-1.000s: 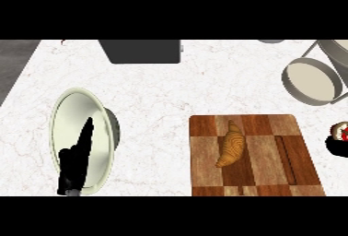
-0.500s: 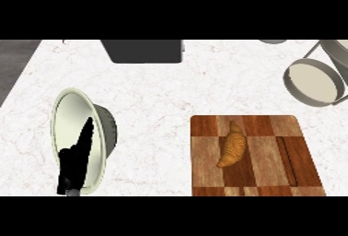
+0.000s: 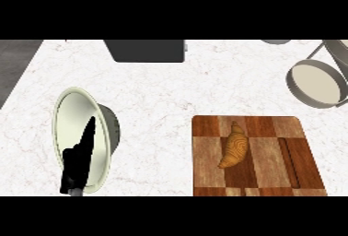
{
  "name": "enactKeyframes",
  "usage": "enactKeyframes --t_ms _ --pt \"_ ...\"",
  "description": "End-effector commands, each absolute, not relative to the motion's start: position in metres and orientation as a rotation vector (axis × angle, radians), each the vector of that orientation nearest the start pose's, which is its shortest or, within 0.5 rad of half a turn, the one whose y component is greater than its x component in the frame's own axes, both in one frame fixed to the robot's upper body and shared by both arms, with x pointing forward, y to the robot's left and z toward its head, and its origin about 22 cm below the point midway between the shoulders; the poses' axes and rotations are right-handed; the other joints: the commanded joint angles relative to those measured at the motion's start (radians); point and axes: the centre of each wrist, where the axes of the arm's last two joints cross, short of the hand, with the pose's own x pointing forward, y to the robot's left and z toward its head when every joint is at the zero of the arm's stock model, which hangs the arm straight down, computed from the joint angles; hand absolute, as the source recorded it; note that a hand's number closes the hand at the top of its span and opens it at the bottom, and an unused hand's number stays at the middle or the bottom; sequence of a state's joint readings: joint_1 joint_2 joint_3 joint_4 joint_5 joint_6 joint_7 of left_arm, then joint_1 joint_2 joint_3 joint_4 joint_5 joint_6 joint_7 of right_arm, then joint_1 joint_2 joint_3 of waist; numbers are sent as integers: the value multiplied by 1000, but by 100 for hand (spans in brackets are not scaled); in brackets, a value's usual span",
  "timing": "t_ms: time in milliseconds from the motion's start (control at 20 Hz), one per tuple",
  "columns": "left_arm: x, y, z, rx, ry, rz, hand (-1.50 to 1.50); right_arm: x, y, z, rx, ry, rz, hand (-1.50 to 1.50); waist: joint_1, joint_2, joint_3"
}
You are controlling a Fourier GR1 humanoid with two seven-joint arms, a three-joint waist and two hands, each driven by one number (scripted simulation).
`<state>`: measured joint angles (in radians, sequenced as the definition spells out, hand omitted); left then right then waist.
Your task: Pick the cupcake from the cutting board and place it in the tiered basket
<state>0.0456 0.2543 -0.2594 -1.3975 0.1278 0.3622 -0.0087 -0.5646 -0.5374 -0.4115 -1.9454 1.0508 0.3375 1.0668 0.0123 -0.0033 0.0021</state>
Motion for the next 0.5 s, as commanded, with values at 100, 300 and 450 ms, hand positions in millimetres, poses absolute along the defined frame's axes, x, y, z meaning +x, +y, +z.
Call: enactKeyframes --t_ms 100,300,450 --pt "221 236 -51 240 -1305 -27 0 293 -357 326 -1576 -802 -216 150 6 8 -3" --pt "213 227 -59 239 -1292 -35 0 301 -389 319 -1556 -819 -208 150 -5 6 -2" --pt "200 259 -49 240 -1307 -41 0 333 -402 312 -1551 -824 -161 150 15 8 -2"
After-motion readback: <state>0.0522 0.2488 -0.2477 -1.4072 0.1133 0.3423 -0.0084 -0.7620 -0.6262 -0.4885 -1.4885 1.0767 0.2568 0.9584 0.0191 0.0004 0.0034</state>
